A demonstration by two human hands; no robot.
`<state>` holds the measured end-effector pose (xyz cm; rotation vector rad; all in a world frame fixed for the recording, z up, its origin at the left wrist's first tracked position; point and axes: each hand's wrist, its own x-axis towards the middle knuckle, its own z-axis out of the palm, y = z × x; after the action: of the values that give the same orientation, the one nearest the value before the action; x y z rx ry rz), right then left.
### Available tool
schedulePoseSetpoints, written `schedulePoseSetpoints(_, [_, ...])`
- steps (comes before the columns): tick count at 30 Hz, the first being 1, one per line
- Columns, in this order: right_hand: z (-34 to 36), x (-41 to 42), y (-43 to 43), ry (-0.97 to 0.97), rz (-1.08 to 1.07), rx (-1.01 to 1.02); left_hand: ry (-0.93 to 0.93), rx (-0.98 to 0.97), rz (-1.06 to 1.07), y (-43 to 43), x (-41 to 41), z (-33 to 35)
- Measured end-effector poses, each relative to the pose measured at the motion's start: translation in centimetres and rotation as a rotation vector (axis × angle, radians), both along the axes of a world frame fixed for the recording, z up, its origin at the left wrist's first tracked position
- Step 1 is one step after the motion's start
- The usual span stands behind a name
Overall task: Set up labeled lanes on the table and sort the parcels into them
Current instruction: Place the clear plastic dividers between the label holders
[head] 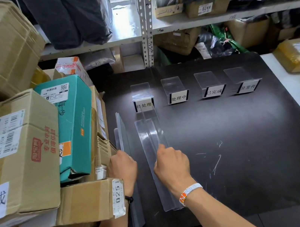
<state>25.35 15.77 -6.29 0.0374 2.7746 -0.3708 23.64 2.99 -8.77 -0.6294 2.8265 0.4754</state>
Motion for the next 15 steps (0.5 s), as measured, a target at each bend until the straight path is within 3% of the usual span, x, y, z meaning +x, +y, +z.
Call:
schedulePoseSetpoints(5, [-1.8, 0.3, 0.9, 0.146, -0.112, 0.071, 0.030, -0.005, -0.010, -0.2, 0.0, -0.9])
schedulePoseSetpoints(7, [-2.1, -0.5, 1.5, 0.025, -0.215, -0.008, 0.071, -0.003, -0.012, -0.1, 0.0, -1.3])
schedulePoseSetpoints(10, [-2.3, -1.7, 2.1, -0.146, -0.153, -0.060, 0.149, -0.035, -0.070, 0.2, 0.0, -1.6])
schedulePoseSetpoints(15, [-1.1, -2.0, 4.2, -0.165, -0.080, -0.126, 0.447, -0.103, -0.188, 1.8, -0.6, -0.7])
